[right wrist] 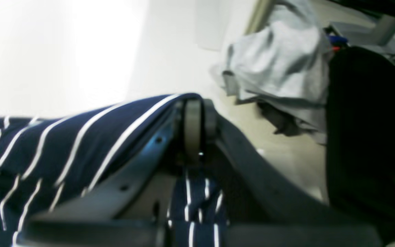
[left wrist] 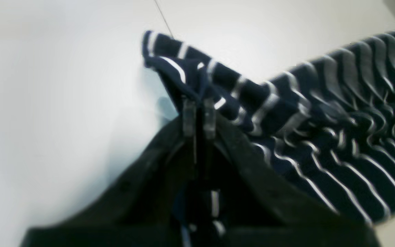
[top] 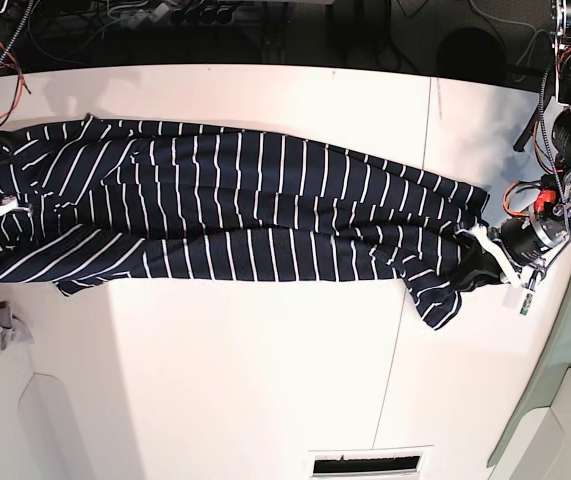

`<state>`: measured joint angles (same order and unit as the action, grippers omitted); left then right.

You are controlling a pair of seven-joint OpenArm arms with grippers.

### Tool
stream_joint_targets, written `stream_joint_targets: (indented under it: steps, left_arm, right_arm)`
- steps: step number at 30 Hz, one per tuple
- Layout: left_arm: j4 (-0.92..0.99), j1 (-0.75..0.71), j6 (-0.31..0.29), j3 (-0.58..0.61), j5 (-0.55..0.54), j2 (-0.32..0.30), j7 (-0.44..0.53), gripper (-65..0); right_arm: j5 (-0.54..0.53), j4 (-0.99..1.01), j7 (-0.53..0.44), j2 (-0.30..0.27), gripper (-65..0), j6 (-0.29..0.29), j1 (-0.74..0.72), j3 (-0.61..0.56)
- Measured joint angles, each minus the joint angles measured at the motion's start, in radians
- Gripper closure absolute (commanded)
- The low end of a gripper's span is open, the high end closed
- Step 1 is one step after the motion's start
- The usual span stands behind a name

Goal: Layout the t-shirt on the table in an organized manner, then fold the t-shirt properly
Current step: 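Stretch the striped strip lengthwise, right gripper pulling away from the left gripper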

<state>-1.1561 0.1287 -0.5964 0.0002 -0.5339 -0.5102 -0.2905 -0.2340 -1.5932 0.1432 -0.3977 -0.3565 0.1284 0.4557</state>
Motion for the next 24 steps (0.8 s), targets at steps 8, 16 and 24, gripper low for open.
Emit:
stream_joint_targets:
  steps: [8,16,24]
  left_arm:
    - [0.0,-0.001,0.027,0.0,0.019,-0.002,-0.053,-7.9]
    - [0.0,-0.001,0.015,-0.019,0.014,-0.002,-0.08,-12.1]
    - [0.0,-0.001,0.009,-0.019,-0.016,-0.002,-0.114,-36.6]
  right_arm:
    - [-0.084,0.0,0.029,0.0,0.0,-0.07,0.096,0.069]
    - [-0.087,-0.002,0.029,0.008,0.0,-0.069,0.187,0.071]
    - [-0.098,-0.002,0.071,0.063,0.0,-0.07,0.217,0.071]
